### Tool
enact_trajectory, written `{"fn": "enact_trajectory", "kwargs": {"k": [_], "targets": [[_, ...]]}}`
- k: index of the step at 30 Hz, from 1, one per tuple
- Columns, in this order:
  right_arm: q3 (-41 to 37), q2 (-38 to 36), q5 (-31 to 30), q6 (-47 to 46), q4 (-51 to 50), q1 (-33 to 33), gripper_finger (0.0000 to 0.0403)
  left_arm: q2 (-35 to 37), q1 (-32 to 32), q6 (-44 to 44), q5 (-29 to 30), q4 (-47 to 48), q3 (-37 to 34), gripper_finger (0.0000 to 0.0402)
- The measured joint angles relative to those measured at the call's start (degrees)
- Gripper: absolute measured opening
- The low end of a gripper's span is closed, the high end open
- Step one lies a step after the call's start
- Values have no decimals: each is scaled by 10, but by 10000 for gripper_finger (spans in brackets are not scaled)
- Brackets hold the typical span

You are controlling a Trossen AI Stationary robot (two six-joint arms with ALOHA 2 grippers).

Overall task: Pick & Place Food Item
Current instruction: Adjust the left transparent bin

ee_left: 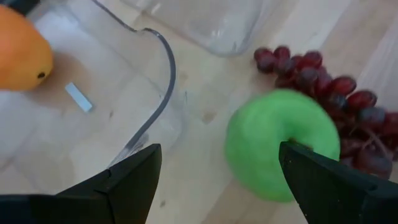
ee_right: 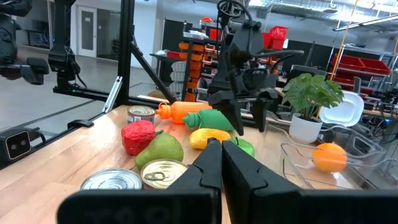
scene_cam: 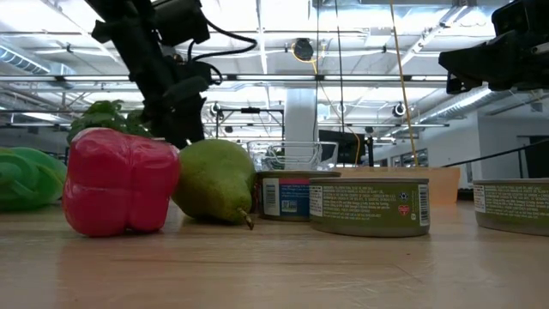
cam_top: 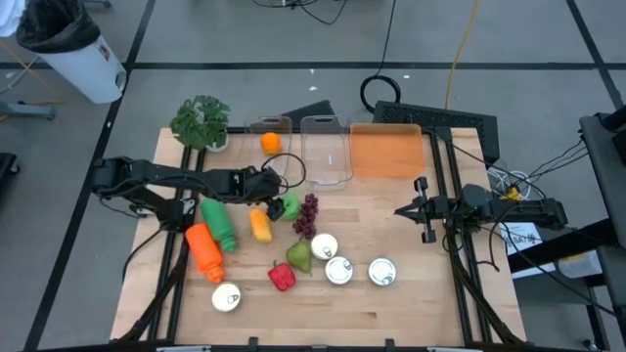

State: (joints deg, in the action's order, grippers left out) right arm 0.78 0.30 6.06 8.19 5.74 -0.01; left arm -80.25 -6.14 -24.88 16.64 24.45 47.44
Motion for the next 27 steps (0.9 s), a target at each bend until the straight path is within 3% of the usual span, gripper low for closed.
{"fn": "enact_trajectory", "kwargs": {"k": [7, 27], "targets": [[0, 0, 0, 0, 0, 0, 0, 0, -4, 34, -1, -56, 0, 337], [0, 0, 0, 0, 0, 0, 0, 0, -4, 6, -27, -33, 0, 337]]}}
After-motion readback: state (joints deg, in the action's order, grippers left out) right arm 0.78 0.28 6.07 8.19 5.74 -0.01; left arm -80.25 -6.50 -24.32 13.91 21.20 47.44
